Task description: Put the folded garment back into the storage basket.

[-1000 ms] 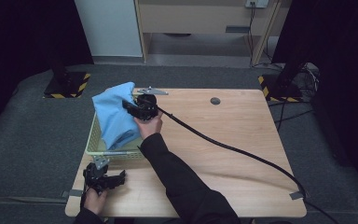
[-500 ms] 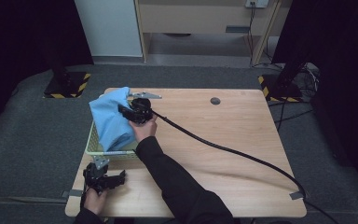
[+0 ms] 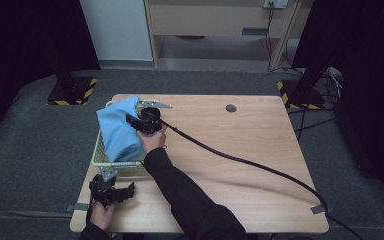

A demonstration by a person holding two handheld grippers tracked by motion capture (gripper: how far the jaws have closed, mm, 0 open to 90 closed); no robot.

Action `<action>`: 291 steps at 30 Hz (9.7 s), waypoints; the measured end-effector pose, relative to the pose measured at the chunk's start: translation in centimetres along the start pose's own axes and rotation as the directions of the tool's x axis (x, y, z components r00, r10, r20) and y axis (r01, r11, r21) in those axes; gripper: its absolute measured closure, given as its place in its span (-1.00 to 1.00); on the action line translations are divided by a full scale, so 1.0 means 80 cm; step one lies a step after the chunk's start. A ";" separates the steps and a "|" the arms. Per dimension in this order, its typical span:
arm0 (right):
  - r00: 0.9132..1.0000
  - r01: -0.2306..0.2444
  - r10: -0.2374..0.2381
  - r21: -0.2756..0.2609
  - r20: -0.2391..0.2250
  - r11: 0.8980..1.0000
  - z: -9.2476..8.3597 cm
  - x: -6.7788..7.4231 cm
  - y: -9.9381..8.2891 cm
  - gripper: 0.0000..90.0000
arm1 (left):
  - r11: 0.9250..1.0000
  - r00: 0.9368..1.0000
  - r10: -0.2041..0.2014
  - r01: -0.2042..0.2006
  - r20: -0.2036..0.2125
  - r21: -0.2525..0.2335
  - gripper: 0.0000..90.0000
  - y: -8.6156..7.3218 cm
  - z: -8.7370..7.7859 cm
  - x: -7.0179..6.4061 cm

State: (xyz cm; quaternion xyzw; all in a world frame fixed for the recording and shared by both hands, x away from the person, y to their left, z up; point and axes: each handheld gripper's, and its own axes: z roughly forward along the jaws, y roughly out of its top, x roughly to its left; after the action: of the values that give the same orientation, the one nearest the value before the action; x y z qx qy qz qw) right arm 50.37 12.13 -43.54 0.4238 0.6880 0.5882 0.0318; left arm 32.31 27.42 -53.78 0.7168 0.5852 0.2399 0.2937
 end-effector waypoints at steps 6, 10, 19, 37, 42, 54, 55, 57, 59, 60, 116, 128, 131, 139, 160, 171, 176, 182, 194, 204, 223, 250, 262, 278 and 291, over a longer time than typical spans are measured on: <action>1.000 -0.002 0.002 0.035 0.013 0.999 0.008 -0.005 -0.008 0.58 | 1.000 1.000 -0.001 0.001 0.001 0.000 -1.00 0.000 0.000 0.000; 0.999 -0.012 0.008 0.095 0.037 0.995 0.016 -0.013 -0.015 0.54 | 1.000 1.000 0.000 0.000 0.001 0.000 -1.00 0.000 0.000 0.000; 0.995 -0.023 0.003 0.194 0.103 0.981 0.019 -0.023 -0.013 0.45 | 1.000 1.000 0.000 0.000 0.000 0.000 -1.00 0.000 0.000 0.000; 0.982 0.090 -0.149 0.395 0.121 0.914 0.017 -0.032 -0.012 -0.27 | 1.000 1.000 0.001 -0.001 -0.001 0.000 -1.00 0.000 0.000 0.000; 0.982 0.122 -0.166 0.372 0.088 0.920 0.003 -0.031 -0.002 -0.35 | 1.000 1.000 0.002 -0.002 -0.001 0.001 -1.00 0.000 0.000 0.000; 0.979 0.176 -0.199 0.341 0.032 0.923 -0.025 -0.028 0.014 -0.38 | 1.000 1.000 0.002 -0.002 -0.001 0.000 -1.00 0.000 0.000 0.000; 0.978 0.184 -0.206 0.339 0.029 0.923 -0.027 -0.027 0.014 -0.39 | 1.000 1.000 0.002 -0.002 -0.001 0.001 -1.00 0.000 0.000 0.000; 0.977 0.192 -0.211 0.331 0.023 0.924 -0.030 -0.026 0.015 -0.40 | 1.000 1.000 0.001 -0.001 -0.001 0.001 -1.00 0.000 0.000 0.000; 0.976 0.198 -0.215 0.320 0.018 0.926 -0.033 -0.024 0.016 -0.40 | 1.000 1.000 0.002 -0.002 -0.001 0.001 -1.00 0.000 0.000 0.000; 0.976 0.199 -0.215 0.317 0.017 0.927 -0.035 -0.023 0.017 -0.40 | 1.000 1.000 0.001 -0.001 -0.001 0.001 -1.00 0.000 0.000 0.000; 0.942 0.311 -0.323 0.128 0.086 0.942 -0.178 -0.037 0.027 -0.75 | 1.000 1.000 0.005 -0.005 0.001 0.002 -1.00 0.000 0.000 0.000; 0.923 0.351 -0.366 0.130 0.119 0.927 -0.202 -0.036 0.021 -0.82 | 1.000 1.000 0.004 -0.004 0.001 0.001 -1.00 0.000 0.000 0.000; 0.929 0.342 -0.354 0.115 0.111 0.933 -0.210 -0.036 0.018 -0.83 | 1.000 1.000 0.004 -0.004 0.001 0.001 -1.00 0.000 0.000 0.000; 0.929 0.340 -0.351 0.102 0.118 0.935 -0.227 -0.042 0.012 -0.83 | 1.000 1.000 0.004 -0.004 0.001 0.002 -1.00 0.000 0.000 0.000; 0.927 0.327 -0.347 0.144 0.144 0.934 -0.255 -0.072 -0.020 -0.85 | 1.000 1.000 0.004 -0.004 0.001 0.001 -1.00 0.000 0.000 -0.001; 0.928 0.323 -0.346 0.169 0.136 0.931 -0.259 -0.076 -0.038 -0.87 | 1.000 1.000 0.004 -0.004 0.001 0.002 -1.00 0.000 0.000 -0.001; 0.928 0.322 -0.348 0.181 0.132 0.929 -0.261 -0.078 -0.046 -0.87 | 1.000 1.000 0.004 -0.004 0.001 0.001 -1.00 0.000 0.000 -0.001; 0.928 0.313 -0.344 0.201 0.141 0.928 -0.265 -0.085 -0.057 -0.89 | 1.000 1.000 0.004 -0.004 0.001 0.001 -1.00 0.000 0.000 -0.001; 0.928 0.299 -0.337 0.227 0.156 0.927 -0.273 -0.094 -0.072 -0.91 | 1.000 1.000 0.004 -0.004 0.001 0.002 -1.00 0.000 0.000 -0.001; 0.901 0.309 -0.384 0.319 0.204 0.896 -0.270 -0.096 -0.084 -0.93 | 1.000 1.000 0.004 -0.004 0.001 0.002 -1.00 0.000 0.000 -0.001; 0.919 0.206 -0.286 0.290 0.271 0.935 -0.301 -0.133 -0.096 -0.93 | 1.000 1.000 0.004 -0.004 0.001 0.002 -1.00 0.000 0.000 -0.001; 0.914 0.152 -0.243 0.282 0.324 0.947 -0.346 -0.171 -0.102 -0.94 | 1.000 1.000 0.009 -0.009 0.001 0.006 -1.00 0.000 0.000 0.000; 0.915 0.134 -0.228 0.281 0.332 0.950 -0.363 -0.184 -0.105 -0.96 | 1.000 1.000 0.009 -0.009 0.001 0.006 -1.00 0.000 0.000 0.000; 0.914 0.119 -0.217 0.286 0.342 0.951 -0.384 -0.200 -0.107 -0.98 | 1.000 1.000 0.009 -0.009 0.001 0.006 -1.00 0.000 0.000 0.000; 0.914 0.113 -0.212 0.283 0.347 0.952 -0.398 -0.209 -0.113 -0.99 | 1.000 1.000 0.009 -0.009 0.001 0.006 -1.00 0.000 0.000 0.000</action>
State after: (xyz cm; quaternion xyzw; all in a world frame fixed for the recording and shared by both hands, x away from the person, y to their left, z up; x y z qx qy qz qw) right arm 38.85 -22.66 -48.94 0.4694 0.7728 0.3977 0.1559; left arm 32.30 27.42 -53.75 0.7204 0.5824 0.2393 0.2907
